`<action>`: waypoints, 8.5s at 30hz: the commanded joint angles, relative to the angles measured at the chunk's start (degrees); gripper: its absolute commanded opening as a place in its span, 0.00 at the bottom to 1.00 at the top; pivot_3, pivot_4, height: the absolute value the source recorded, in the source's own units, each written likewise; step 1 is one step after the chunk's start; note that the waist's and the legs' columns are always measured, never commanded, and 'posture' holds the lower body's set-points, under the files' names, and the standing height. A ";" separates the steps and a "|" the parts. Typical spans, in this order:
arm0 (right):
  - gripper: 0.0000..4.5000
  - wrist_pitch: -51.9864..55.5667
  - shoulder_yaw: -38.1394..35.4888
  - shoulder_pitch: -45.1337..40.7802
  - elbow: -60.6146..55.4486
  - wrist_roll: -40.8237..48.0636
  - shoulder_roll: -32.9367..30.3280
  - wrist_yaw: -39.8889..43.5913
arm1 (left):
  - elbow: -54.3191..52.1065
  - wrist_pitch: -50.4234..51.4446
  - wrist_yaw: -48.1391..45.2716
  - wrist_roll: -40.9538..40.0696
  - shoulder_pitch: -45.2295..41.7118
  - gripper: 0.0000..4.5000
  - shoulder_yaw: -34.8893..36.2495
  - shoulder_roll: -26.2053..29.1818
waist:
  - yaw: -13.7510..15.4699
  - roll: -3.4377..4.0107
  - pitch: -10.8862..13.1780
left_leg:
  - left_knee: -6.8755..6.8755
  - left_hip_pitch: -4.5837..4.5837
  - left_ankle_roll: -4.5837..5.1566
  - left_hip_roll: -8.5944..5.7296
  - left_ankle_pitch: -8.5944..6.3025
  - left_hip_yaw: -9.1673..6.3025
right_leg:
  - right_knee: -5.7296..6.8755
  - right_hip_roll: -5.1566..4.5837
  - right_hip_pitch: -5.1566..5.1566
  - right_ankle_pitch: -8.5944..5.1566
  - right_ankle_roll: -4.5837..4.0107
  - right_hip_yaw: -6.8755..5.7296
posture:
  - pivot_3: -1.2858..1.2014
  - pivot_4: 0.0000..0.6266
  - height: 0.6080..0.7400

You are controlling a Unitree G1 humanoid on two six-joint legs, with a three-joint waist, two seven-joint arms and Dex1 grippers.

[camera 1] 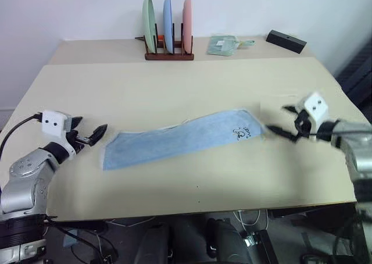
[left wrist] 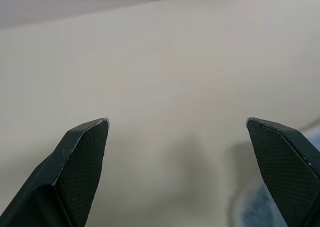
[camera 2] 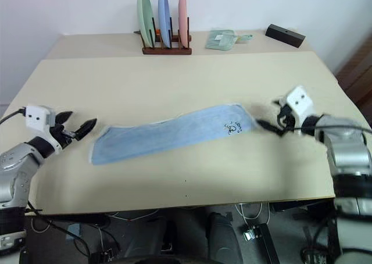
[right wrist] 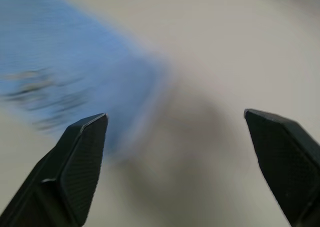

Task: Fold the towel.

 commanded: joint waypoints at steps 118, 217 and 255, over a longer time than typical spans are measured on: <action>0.66 -20.99 8.77 -9.96 -8.97 -2.46 12.94 -0.49 | -36.33 36.33 36.79 -43.96 22.78 1.00 -6.11 -28.67 | 0.65 0.03 -0.10 | 0.07 0.21 0.12 0.03 -0.03 -0.26 | -0.08 0.43 0.32 -0.06 -0.14 -0.01 | 0.52 0.24 1.00; 0.00 -6.72 20.04 -4.70 -8.97 -6.89 26.45 -17.21 | -9.92 15.89 3.36 -0.17 -9.33 0.02 -27.04 -13.96 | 0.65 -0.18 -0.02 | 0.07 0.07 -0.22 -0.08 0.16 -0.30 | -0.12 0.42 0.25 -0.13 -0.18 -0.09 | 0.52 0.24 1.00; 1.00 33.43 5.10 -11.34 -11.58 13.95 32.82 -29.80 | -25.80 8.90 -17.19 -8.01 4.52 0.72 -15.55 2.84 | 0.15 -0.13 -0.02 | -0.04 -0.09 0.05 -0.03 -0.01 -0.21 | -0.06 0.37 -0.06 -0.14 -0.23 -0.06 | 0.52 0.24 1.00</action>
